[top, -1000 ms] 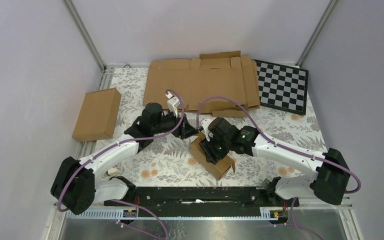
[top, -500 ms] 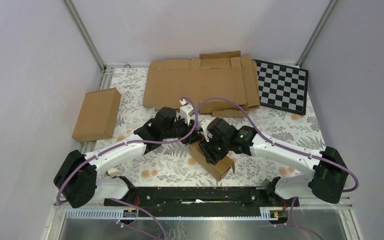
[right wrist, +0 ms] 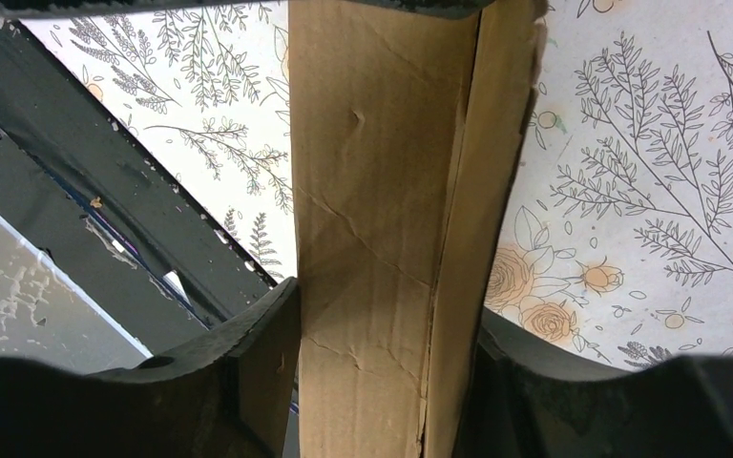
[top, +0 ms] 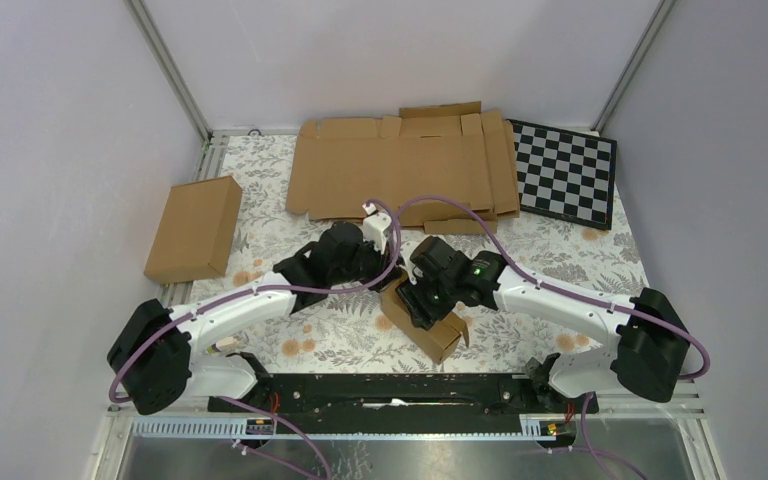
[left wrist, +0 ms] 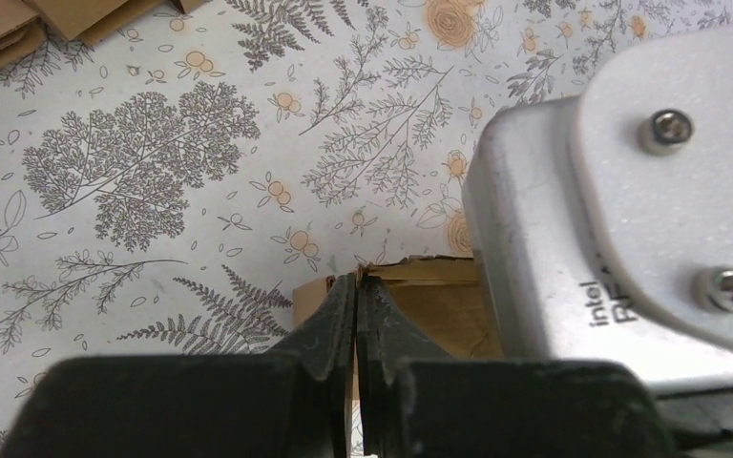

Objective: Fold the paper box

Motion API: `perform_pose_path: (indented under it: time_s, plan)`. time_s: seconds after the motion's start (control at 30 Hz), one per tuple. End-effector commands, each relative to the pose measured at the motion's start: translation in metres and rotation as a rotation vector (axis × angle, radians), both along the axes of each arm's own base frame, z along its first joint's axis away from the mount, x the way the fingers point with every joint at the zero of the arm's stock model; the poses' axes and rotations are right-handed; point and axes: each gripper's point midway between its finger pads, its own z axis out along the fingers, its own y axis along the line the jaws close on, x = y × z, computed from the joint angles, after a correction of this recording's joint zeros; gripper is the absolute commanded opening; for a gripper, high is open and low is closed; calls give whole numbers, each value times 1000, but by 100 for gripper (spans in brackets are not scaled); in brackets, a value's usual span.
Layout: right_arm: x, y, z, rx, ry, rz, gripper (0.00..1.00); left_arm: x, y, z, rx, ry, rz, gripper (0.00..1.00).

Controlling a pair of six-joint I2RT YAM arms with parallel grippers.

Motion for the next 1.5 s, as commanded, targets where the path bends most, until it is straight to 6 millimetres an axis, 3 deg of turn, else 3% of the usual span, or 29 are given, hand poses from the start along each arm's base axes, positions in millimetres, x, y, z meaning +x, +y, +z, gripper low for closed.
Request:
perform_pose_path:
  time_s: [0.0, 0.2, 0.37, 0.6, 0.87, 1.1, 1.2, 1.47]
  plan:
    - [5, 4, 5, 2, -27, 8, 60, 13, -1, 21, -57, -93, 56, 0]
    - [13, -1, 5, -20, -70, -27, 81, 8, 9, 19, -79, -162, 82, 0]
    - [16, -3, 13, -5, -93, -63, 87, 0, 16, 15, -110, -184, 114, 0]
    - [19, -11, 16, -11, -120, -99, 91, -6, 15, 10, -140, -172, 173, 0]
    - [21, -18, 13, -37, -127, -137, 91, 3, 16, 13, -122, -136, 328, 0]
    - [21, -23, 12, -42, -139, -150, 94, -3, 16, 0, -125, -124, 337, 0]
    - [24, -26, 18, -36, -160, -171, 99, -5, 17, -3, -120, -130, 342, 0]
    - [21, -42, 41, -25, -185, -230, 100, -13, 18, -10, -122, -164, 350, 0]
